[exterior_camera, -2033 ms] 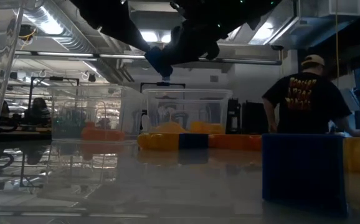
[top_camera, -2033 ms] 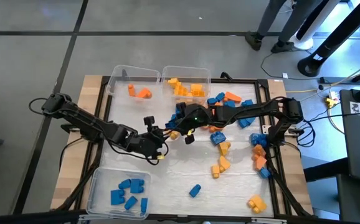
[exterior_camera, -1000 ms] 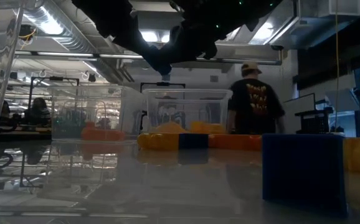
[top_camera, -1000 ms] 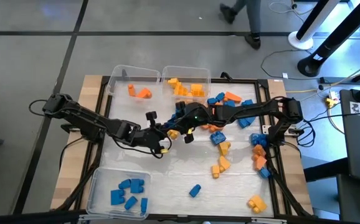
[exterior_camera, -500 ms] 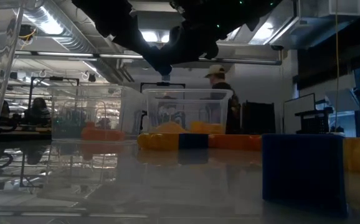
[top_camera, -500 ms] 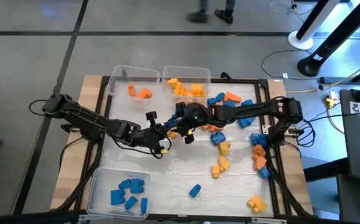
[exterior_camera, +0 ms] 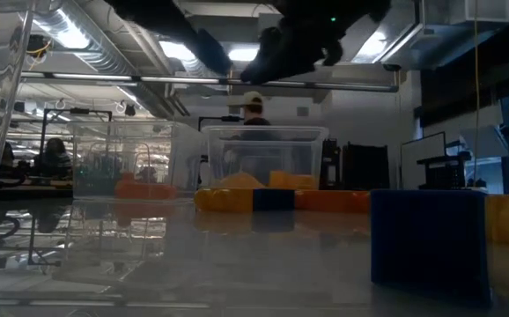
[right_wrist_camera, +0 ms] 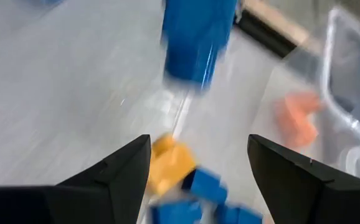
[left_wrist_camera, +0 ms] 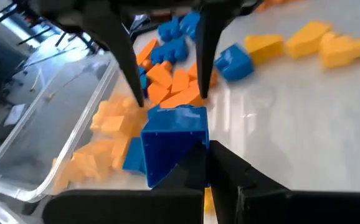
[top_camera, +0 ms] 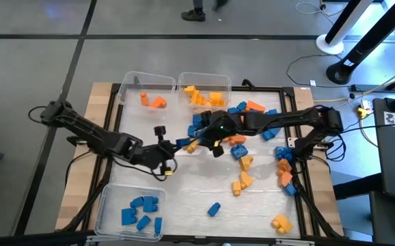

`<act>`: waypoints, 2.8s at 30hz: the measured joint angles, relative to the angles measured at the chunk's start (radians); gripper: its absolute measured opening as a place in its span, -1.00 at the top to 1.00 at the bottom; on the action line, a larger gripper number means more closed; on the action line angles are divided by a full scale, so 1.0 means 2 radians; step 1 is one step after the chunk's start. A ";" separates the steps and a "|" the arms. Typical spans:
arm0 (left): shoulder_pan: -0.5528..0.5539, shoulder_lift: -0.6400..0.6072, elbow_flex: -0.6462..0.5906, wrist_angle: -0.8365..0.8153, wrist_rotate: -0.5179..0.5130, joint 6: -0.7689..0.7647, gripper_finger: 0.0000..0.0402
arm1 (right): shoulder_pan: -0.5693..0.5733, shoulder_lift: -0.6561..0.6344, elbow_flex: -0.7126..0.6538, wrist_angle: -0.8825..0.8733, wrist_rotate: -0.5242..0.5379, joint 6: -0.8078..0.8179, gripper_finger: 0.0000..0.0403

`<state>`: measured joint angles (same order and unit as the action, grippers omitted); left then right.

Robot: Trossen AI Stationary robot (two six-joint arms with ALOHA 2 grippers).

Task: Sort blocks
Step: Put the blue game piece into the bottom transparent bin

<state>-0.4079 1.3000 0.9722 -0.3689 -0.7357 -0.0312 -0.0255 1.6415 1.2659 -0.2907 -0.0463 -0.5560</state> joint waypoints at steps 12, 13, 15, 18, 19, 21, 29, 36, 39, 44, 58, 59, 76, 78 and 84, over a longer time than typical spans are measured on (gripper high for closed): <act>-0.130 -0.151 0.000 -0.059 0.175 -0.149 1.00 | 0.032 -0.011 0.000 -0.152 -0.068 0.043 -0.33; -0.140 -0.157 0.000 -0.065 0.199 -0.174 1.00 | 0.040 -0.011 0.000 -0.154 -0.076 0.043 -0.33; -0.161 -0.164 0.000 -0.078 0.237 -0.216 1.00 | 0.058 -0.011 0.000 -0.153 -0.092 0.043 -0.33; -0.188 -0.161 0.000 -0.093 0.253 -0.262 0.99 | 0.089 -0.011 0.000 -0.149 -0.106 0.044 -0.33; -0.195 -0.157 0.000 -0.098 0.253 -0.275 0.99 | 0.100 -0.011 0.000 -0.149 -0.105 0.044 -0.33; -0.208 -0.144 0.000 -0.104 0.253 -0.302 0.98 | 0.124 -0.011 0.000 -0.147 -0.102 0.044 -0.33; -0.236 -0.067 0.000 -0.102 0.253 -0.407 0.97 | 0.220 -0.011 0.000 -0.115 -0.045 0.044 -0.33; -0.238 -0.011 0.000 -0.102 0.261 -0.488 0.88 | 0.274 -0.010 0.000 -0.079 0.033 0.043 -0.33; -0.238 -0.001 0.000 -0.102 0.263 -0.510 0.74 | 0.283 -0.010 0.000 -0.069 0.044 0.046 -0.33; -0.238 0.000 0.000 -0.094 0.266 -0.530 0.52 | 0.285 0.012 0.000 -0.054 0.045 0.060 -0.33; -0.238 0.000 0.001 -0.093 0.271 -0.534 0.46 | 0.284 0.132 -0.001 -0.026 -0.010 0.057 -0.33; -0.238 0.000 0.001 -0.093 0.271 -0.534 0.46 | 0.284 0.137 -0.001 -0.023 -0.017 0.057 -0.33; -0.238 -0.001 0.002 -0.086 0.271 -0.532 0.47 | 0.283 0.170 -0.001 0.015 -0.038 0.070 -0.32; -0.238 -0.001 0.002 -0.078 0.271 -0.531 0.47 | 0.282 0.170 -0.001 0.014 -0.037 0.070 -0.27; -0.238 -0.001 0.002 -0.075 0.271 -0.531 0.47 | 0.273 0.175 -0.001 0.014 -0.039 0.070 0.06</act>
<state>-0.8829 1.2984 0.9760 -0.5192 -0.1936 -1.0931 0.5213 1.9914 1.2648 -0.2634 -0.1238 -0.4156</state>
